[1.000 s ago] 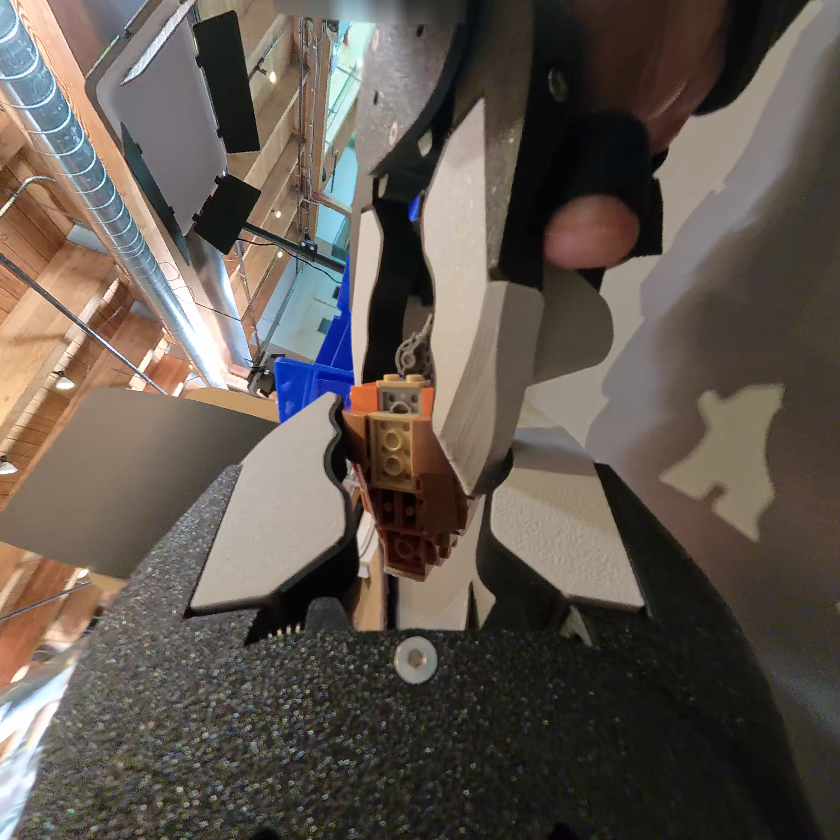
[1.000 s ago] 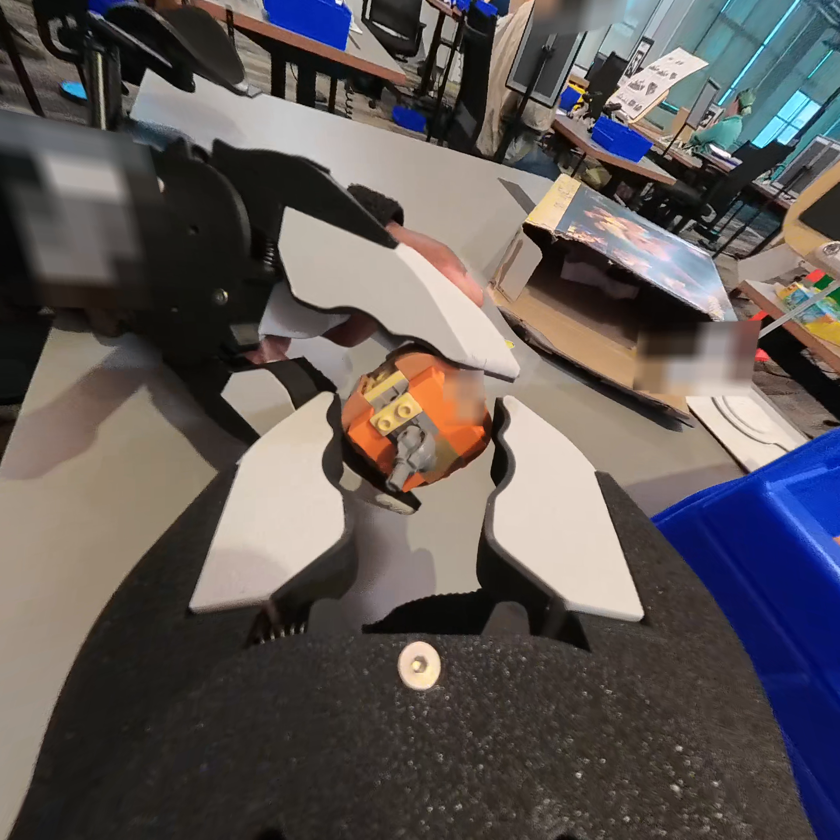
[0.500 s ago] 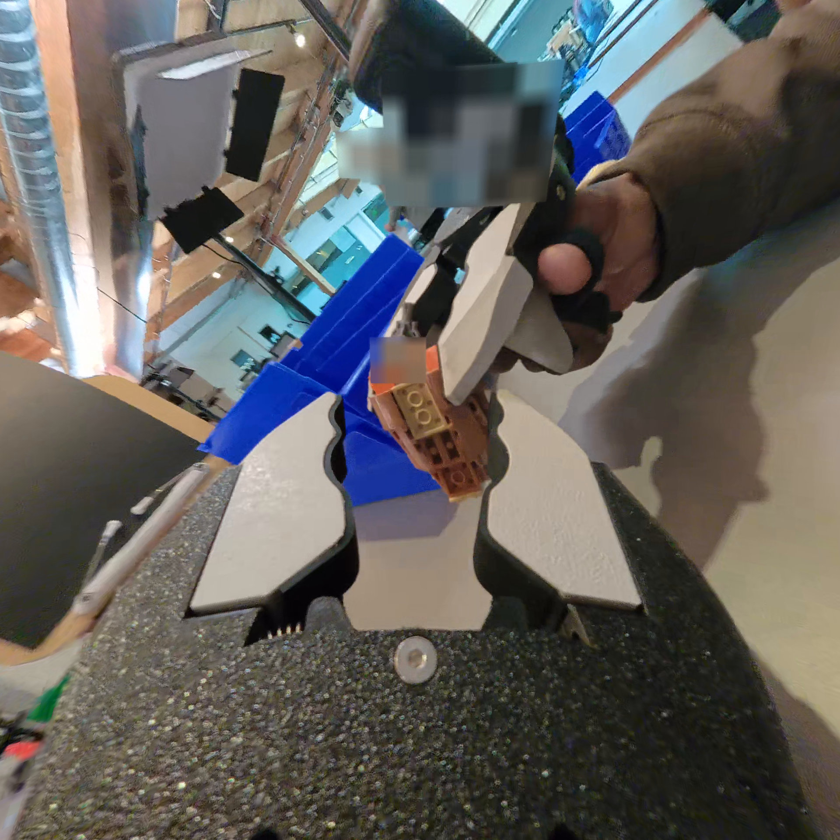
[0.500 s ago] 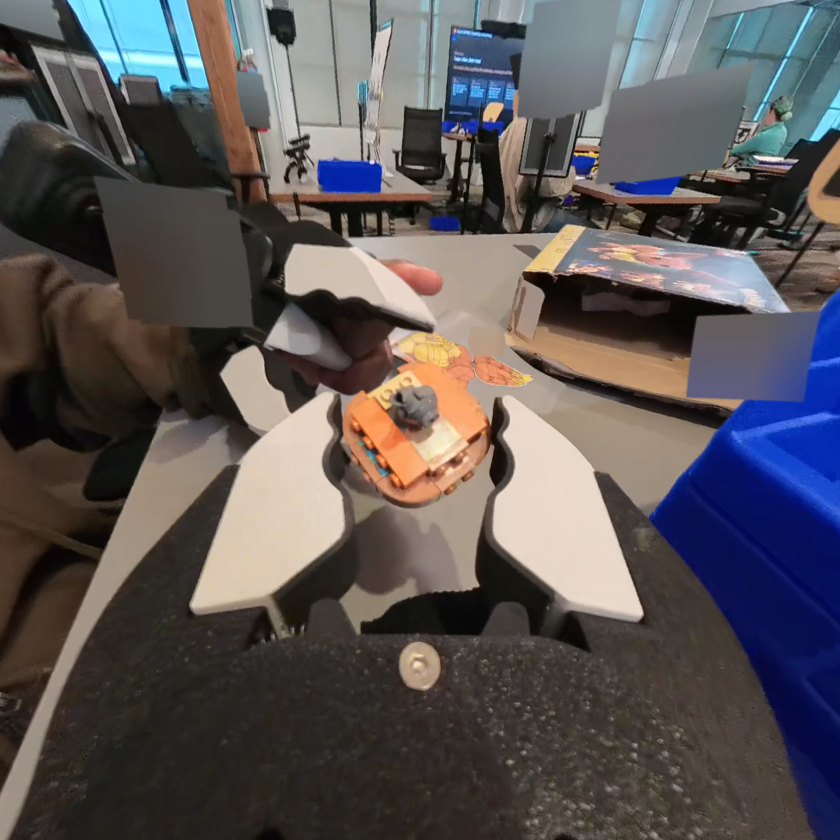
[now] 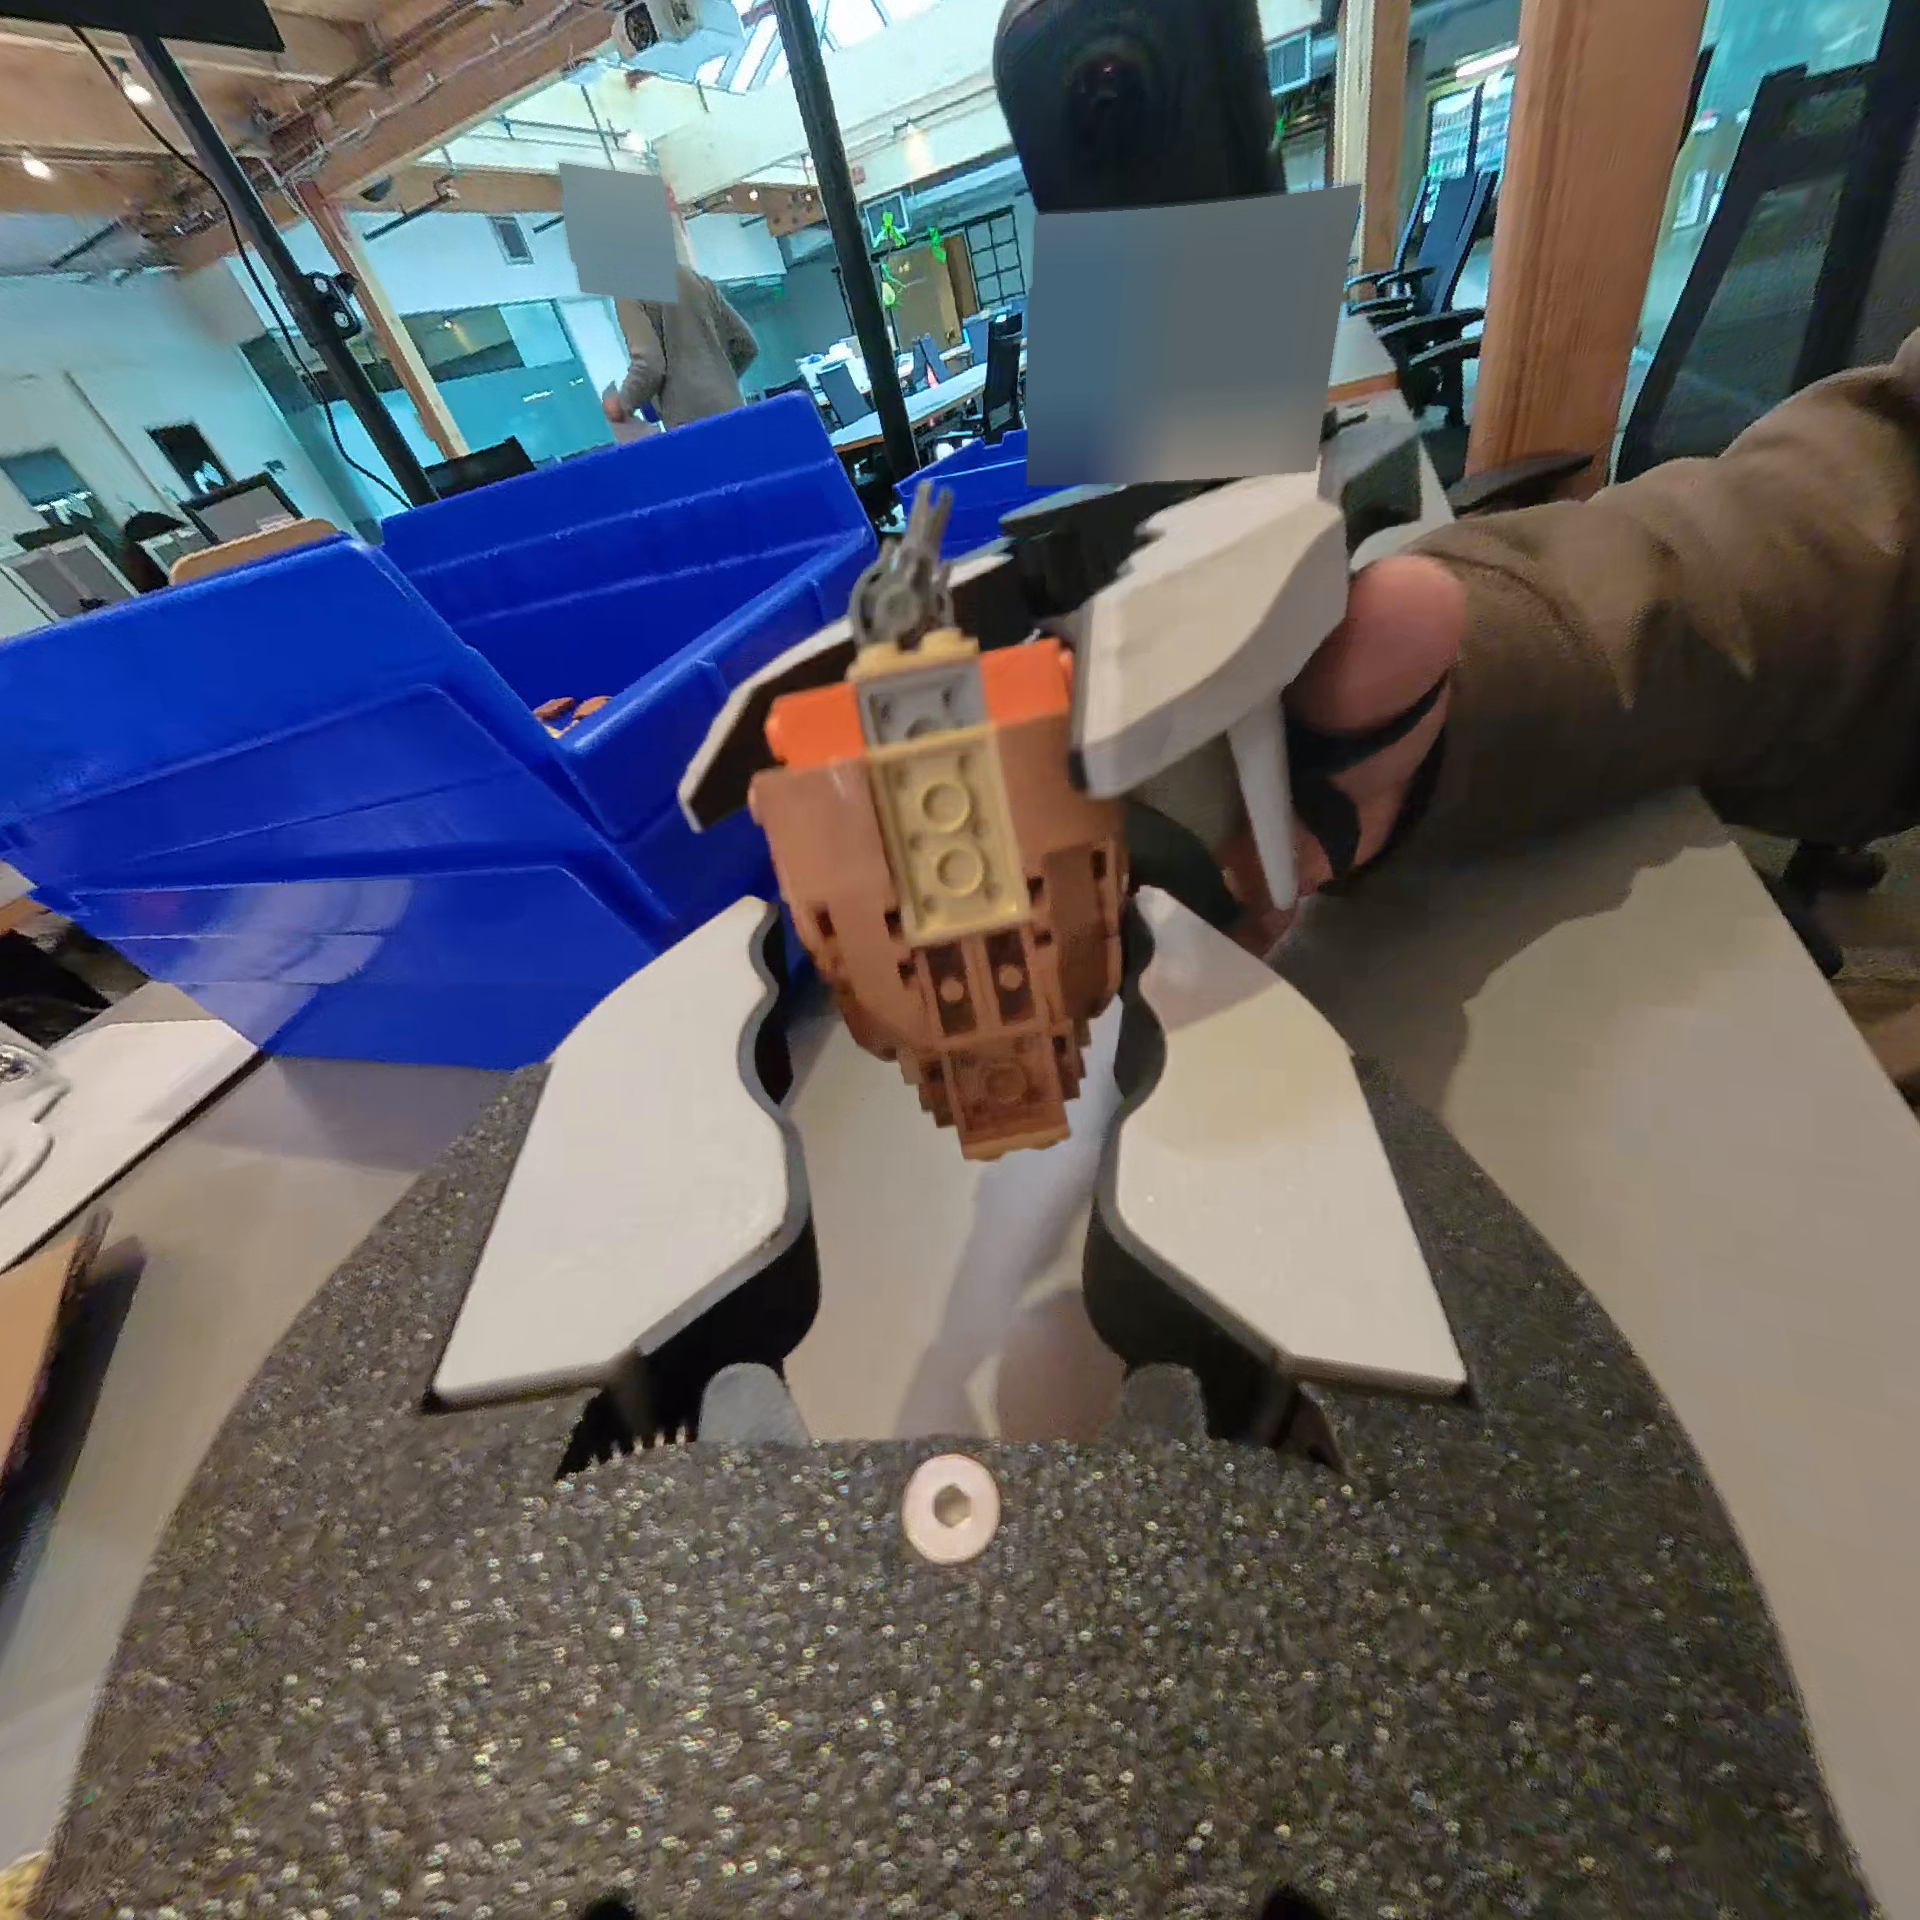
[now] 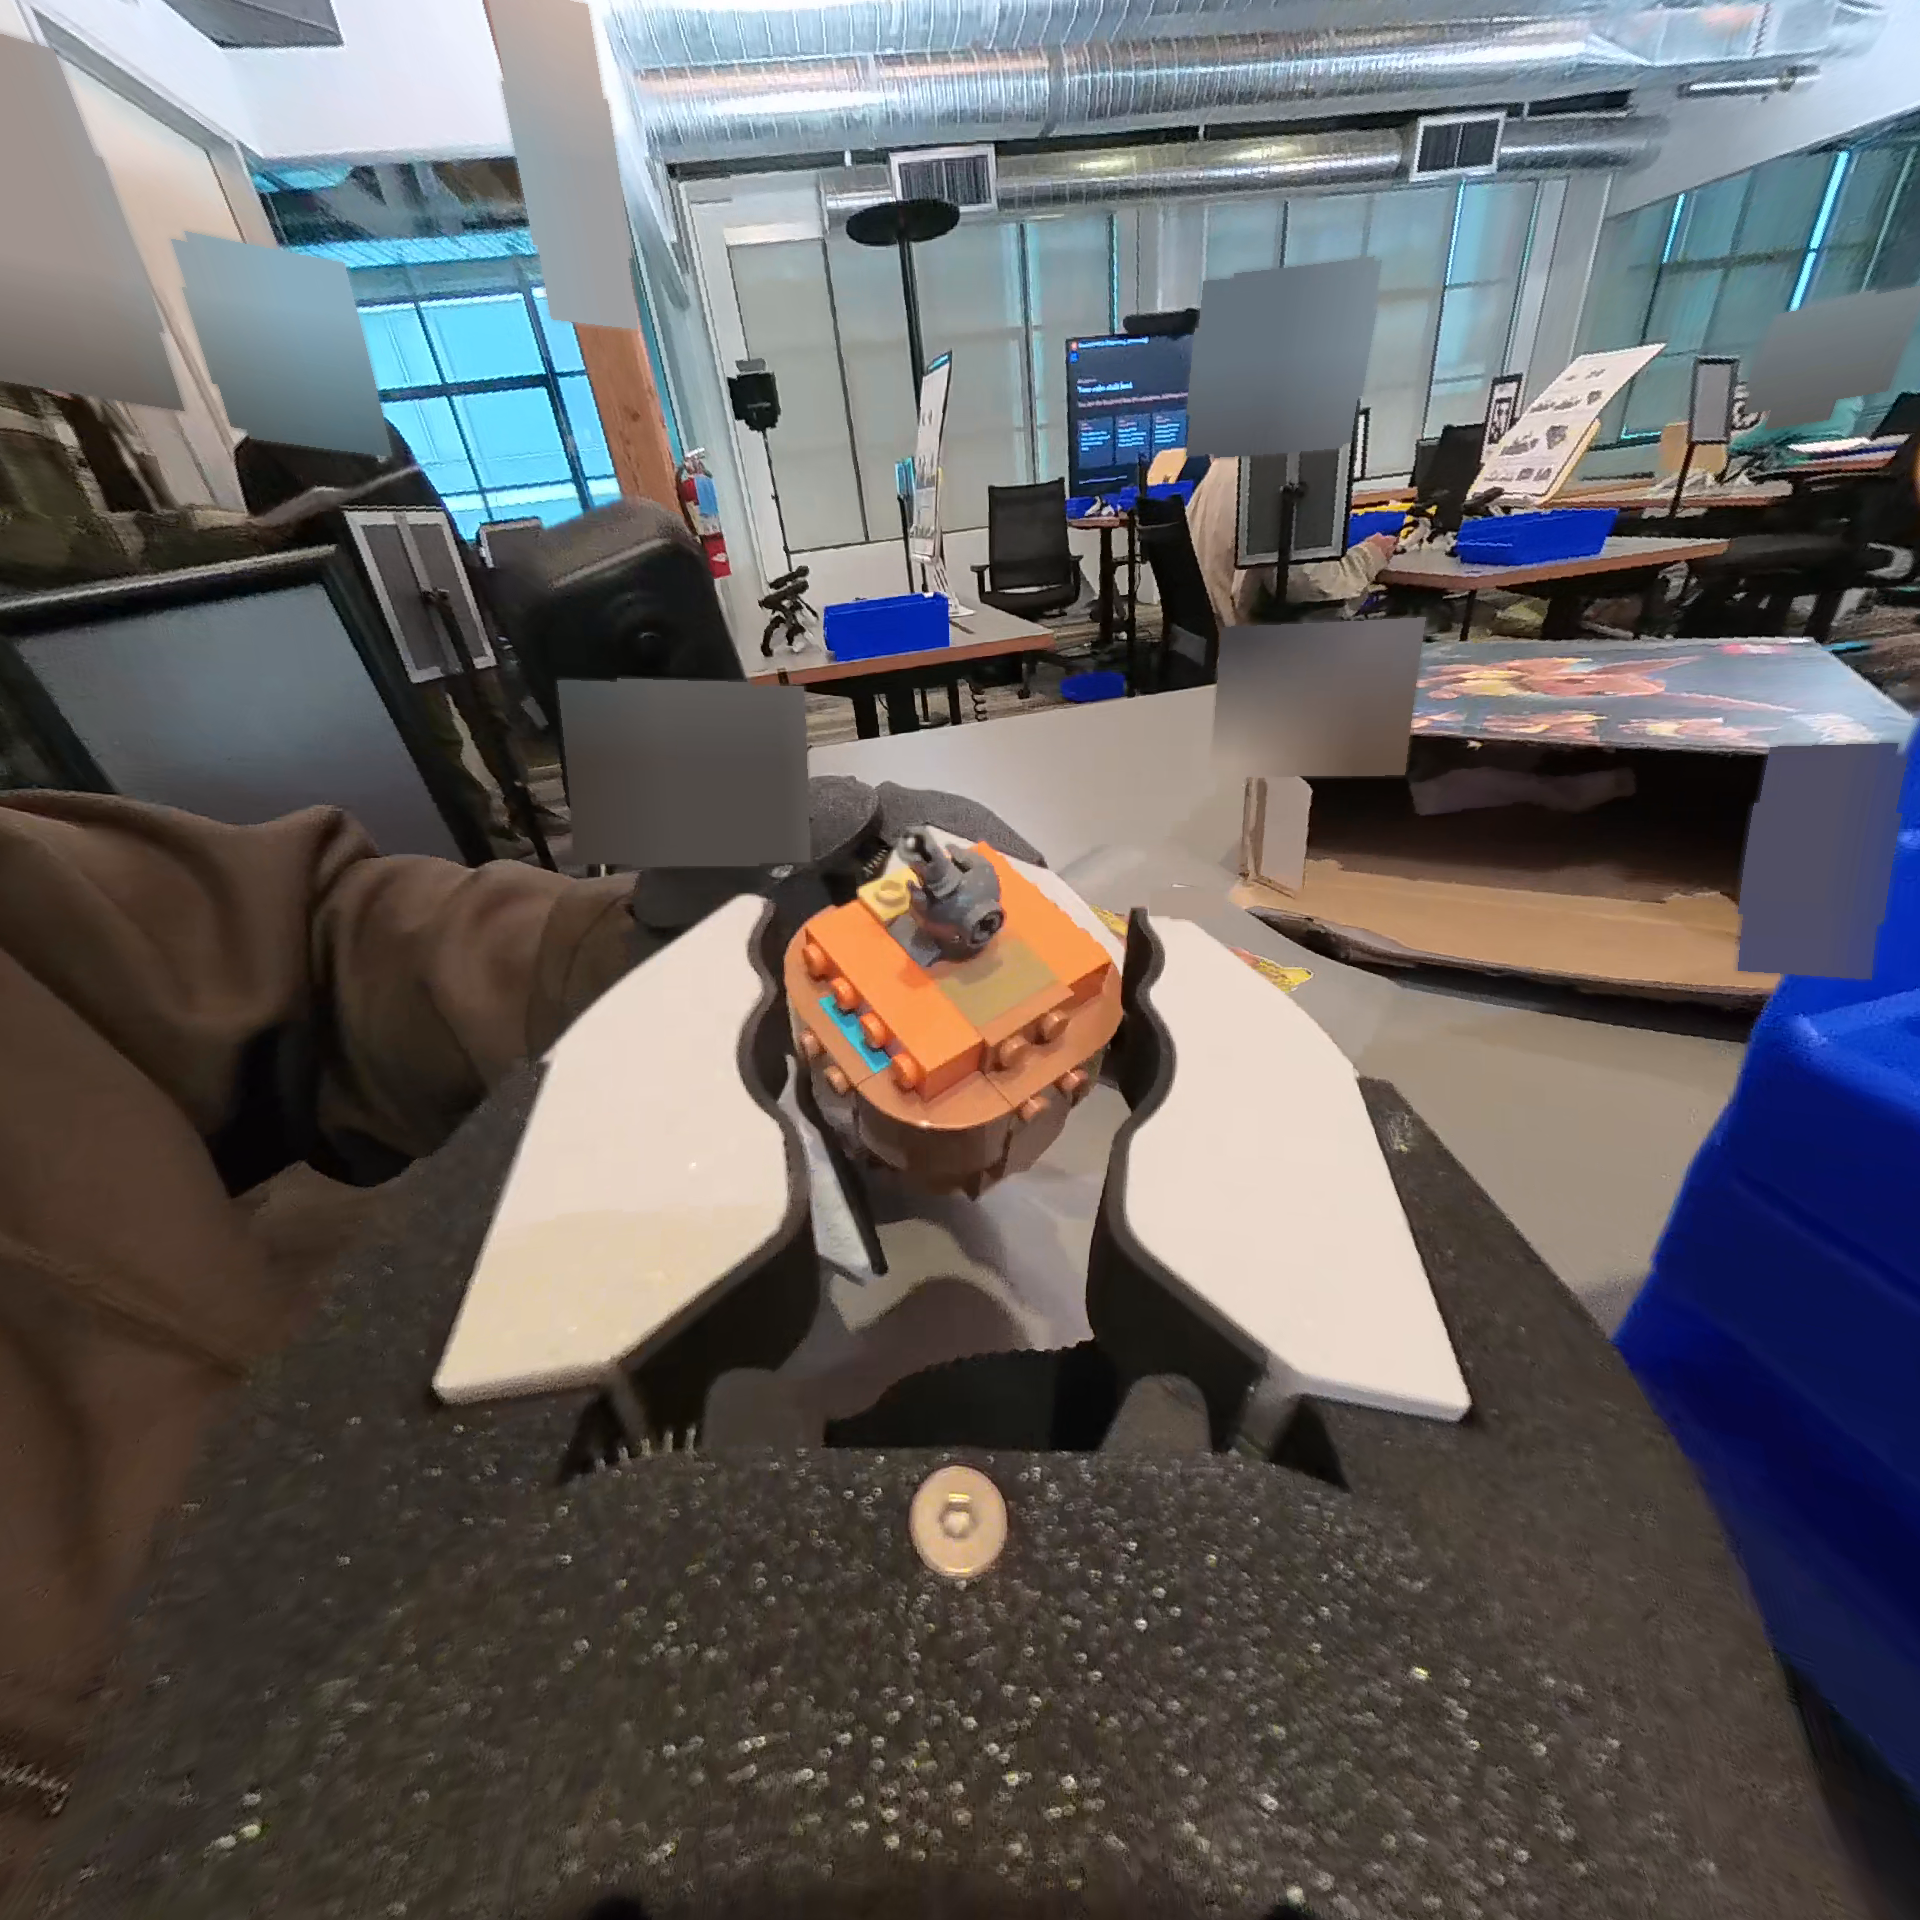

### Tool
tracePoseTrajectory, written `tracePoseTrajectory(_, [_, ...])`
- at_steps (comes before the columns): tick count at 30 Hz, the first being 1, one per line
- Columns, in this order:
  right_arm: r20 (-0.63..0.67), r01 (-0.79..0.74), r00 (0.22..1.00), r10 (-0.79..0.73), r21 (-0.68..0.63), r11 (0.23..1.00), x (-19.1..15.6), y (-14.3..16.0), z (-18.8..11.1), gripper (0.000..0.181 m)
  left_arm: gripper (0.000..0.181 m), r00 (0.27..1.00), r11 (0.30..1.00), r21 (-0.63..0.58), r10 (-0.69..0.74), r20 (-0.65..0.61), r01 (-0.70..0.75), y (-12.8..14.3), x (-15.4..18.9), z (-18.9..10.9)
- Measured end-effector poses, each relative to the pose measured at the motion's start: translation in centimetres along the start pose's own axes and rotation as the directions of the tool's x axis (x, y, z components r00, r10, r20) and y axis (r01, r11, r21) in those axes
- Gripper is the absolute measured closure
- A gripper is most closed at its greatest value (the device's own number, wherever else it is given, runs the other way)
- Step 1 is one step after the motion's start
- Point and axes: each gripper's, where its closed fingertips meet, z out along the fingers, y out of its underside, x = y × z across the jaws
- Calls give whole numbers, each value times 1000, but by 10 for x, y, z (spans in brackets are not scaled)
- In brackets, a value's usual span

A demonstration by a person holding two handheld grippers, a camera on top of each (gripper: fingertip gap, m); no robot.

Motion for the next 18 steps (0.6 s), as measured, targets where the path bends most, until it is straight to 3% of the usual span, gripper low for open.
tracePoseTrajectory(7, [-12, 32, 999, -33, -10, 999, 3, 6, 3, 118, 125, 992, 992, -65, 110, 64, -106, 6, -5, -2])
tracePoseTrajectory(18, [-136, 7, 991, -11, -33, 999, 26, 6, -6, 130, 126, 881, 951, -200, 297, 369, -237, 5, -50, -20])
